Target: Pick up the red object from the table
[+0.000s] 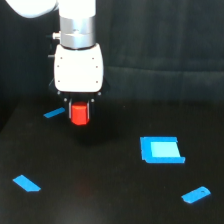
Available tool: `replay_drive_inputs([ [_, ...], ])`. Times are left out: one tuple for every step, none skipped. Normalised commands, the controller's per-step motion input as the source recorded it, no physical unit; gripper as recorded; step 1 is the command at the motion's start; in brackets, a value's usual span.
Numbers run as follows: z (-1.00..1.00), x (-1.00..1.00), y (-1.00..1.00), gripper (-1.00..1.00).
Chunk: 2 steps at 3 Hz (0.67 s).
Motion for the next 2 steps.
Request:
replay_drive_inputs([
  [0.57,0.05,-0.02,-0.99],
  [0.49,-0.03,-0.06,-1.0],
])
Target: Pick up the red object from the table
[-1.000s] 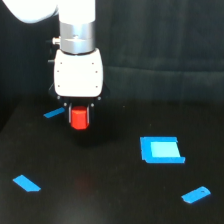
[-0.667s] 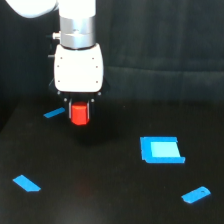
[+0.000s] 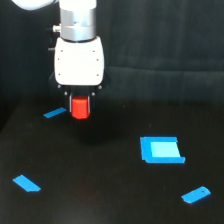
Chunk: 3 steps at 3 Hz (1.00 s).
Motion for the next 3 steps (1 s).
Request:
replay_drive_inputs([
  [0.31,0.04,-0.05,-0.96],
  [0.39,0.13,-0.01,-1.0],
  [0.28,0.1,-0.01,-1.0],
])
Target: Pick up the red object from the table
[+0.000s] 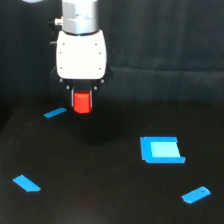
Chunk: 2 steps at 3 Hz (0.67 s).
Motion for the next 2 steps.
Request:
replay_drive_inputs([
  [0.2,0.06,-0.05,-1.0],
  [0.22,0.03,0.05,-1.0],
])
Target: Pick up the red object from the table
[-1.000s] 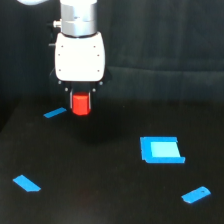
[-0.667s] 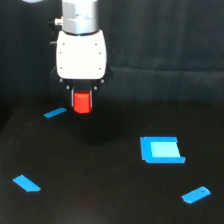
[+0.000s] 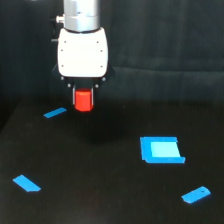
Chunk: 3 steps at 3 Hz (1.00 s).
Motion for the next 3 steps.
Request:
replay_drive_inputs([
  [0.22,0.06,0.11,-1.0],
  [0.13,0.01,0.07,-0.99],
  [-0.03,0.03,0.08,-0.9],
])
